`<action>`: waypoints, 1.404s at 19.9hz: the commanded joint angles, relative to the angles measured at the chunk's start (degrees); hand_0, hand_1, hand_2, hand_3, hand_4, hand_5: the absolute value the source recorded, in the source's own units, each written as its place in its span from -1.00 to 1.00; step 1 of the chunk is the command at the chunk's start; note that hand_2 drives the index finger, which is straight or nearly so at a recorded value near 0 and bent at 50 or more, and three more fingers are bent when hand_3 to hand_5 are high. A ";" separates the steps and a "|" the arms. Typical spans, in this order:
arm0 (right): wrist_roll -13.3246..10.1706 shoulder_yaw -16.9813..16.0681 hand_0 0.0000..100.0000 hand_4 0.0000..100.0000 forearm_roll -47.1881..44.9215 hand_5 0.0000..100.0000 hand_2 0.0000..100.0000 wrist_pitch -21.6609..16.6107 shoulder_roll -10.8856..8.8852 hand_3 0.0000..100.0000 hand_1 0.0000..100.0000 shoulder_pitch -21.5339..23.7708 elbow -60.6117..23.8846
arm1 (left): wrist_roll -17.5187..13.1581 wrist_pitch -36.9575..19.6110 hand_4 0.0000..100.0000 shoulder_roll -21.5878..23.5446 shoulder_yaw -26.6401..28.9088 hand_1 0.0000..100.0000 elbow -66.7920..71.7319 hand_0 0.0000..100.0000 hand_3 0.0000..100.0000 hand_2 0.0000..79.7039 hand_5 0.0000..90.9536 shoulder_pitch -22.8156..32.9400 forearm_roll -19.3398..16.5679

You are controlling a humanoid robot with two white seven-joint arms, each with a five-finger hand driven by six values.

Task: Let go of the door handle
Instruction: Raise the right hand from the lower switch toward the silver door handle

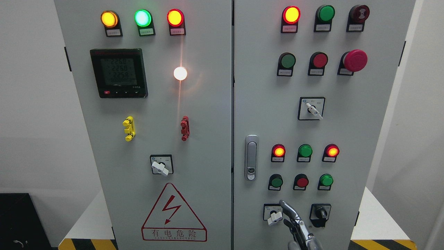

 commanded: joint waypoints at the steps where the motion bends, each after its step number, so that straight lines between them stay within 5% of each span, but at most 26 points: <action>1: -0.12 -0.26 -0.51 -0.82 0.64 -0.94 -1.00 0.24 0.01 -0.82 -0.87 1.66 -0.03 | -0.03 -0.01 -1.00 0.00 0.00 0.11 0.00 -0.76 -1.00 -1.00 -1.00 0.00 0.09; 12: -0.30 -0.35 -0.49 -0.69 0.82 -0.85 -1.00 0.94 0.27 -0.76 -0.86 1.14 -0.20 | -0.03 -0.01 -1.00 0.00 0.00 0.11 0.00 -0.76 -1.00 -1.00 -1.00 0.00 0.00; 14: -0.38 -0.53 -0.51 -0.40 1.52 -0.54 -1.00 1.99 0.36 -0.65 -0.77 0.79 -0.55 | -0.03 -0.01 -1.00 0.00 0.00 0.11 0.00 -0.76 -1.00 -1.00 -1.00 0.00 0.00; 16: -0.38 -0.79 -0.46 0.02 3.01 -0.02 -1.00 2.00 0.63 -0.25 -0.60 0.00 -0.90 | -0.03 -0.01 -1.00 0.00 0.00 0.11 0.00 -0.76 -1.00 -1.00 -1.00 0.00 0.00; 19: -1.26 -1.58 -0.34 0.34 10.99 0.47 -1.00 2.00 0.80 0.10 -0.48 -1.06 -1.08 | -0.03 -0.01 -1.00 0.00 0.00 0.11 0.00 -0.76 -1.00 -1.00 -1.00 0.00 0.00; 22: -2.93 -1.76 -0.28 0.48 17.15 0.63 -1.00 2.00 0.89 0.25 -0.43 -1.76 -1.25 | -0.03 -0.01 -1.00 0.00 0.00 0.11 0.00 -0.76 -1.00 -1.00 -1.00 0.00 0.00; 26: -3.72 -2.11 -0.18 0.86 21.98 1.00 -1.00 2.96 1.86 0.72 -0.26 -3.43 -1.35 | -0.03 -0.01 -1.00 0.00 0.00 0.11 0.00 -0.76 -1.00 -1.00 -1.00 0.00 0.00; 28: -3.81 -2.37 -0.18 1.00 25.85 1.00 -1.00 4.45 2.47 0.85 -0.20 -4.74 -1.26 | -0.03 -0.01 -1.00 0.00 0.00 0.11 0.00 -0.76 -1.00 -1.00 -1.00 0.00 0.00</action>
